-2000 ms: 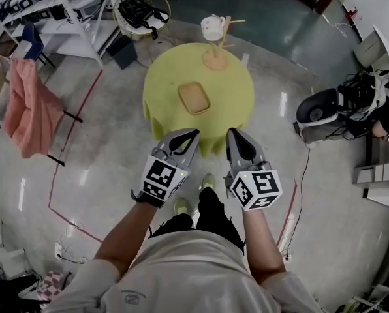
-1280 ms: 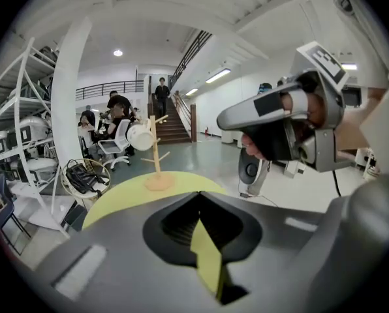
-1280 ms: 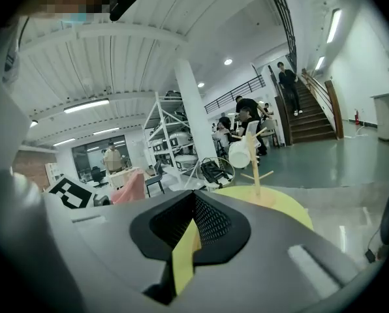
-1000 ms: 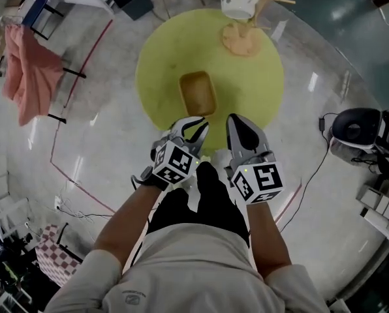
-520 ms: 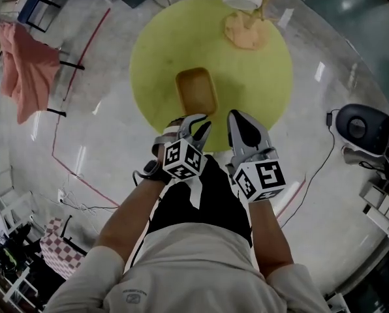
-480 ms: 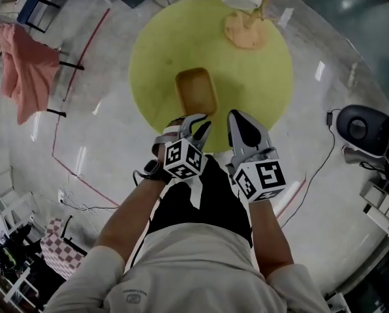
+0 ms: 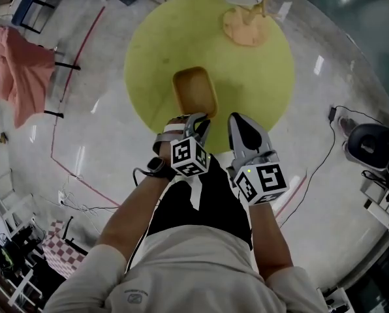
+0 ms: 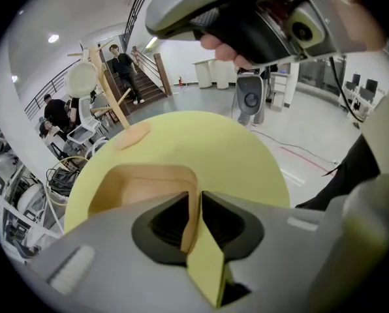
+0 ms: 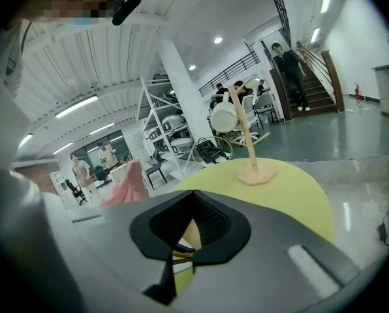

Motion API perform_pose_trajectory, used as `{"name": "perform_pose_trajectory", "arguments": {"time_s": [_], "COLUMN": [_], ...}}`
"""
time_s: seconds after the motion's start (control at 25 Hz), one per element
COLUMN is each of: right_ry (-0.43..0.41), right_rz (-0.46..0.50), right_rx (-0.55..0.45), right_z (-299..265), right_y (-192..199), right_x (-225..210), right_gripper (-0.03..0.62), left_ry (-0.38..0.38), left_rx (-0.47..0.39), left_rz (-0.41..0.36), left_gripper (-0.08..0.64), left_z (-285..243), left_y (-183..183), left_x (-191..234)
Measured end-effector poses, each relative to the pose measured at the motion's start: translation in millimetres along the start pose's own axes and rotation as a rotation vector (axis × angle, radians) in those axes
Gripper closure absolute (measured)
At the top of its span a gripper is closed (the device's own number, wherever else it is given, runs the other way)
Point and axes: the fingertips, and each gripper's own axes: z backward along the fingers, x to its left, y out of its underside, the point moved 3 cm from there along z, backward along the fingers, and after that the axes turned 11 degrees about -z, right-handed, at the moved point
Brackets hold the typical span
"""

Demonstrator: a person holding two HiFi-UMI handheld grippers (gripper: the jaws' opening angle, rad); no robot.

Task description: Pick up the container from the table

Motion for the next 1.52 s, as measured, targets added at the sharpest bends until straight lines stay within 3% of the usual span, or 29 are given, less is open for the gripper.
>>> {"name": "perform_pose_trajectory", "arguments": {"time_s": [0.2, 0.64, 1.12, 1.52], "right_ry": [0.007, 0.017, 0.037, 0.043], "right_rz": [0.0, -0.001, 0.024, 0.064], "right_rx": [0.004, 0.002, -0.036, -0.098], "right_z": [1, 6, 34, 66], "right_y": [4, 3, -2, -12], "right_x": [-1, 3, 34, 76], "right_gripper": [0.583, 0.583, 0.583, 0.583], "left_ry": [-0.045, -0.034, -0.035, -0.087], "left_rx": [0.012, 0.003, -0.029, -0.081], "left_rz": [-0.021, -0.025, -0.07, -0.076], "left_gripper": [0.528, 0.532, 0.532, 0.531], "left_z": [-3, 15, 84, 152], "left_y": [1, -2, -21, -38], "left_x": [2, 11, 13, 11]}}
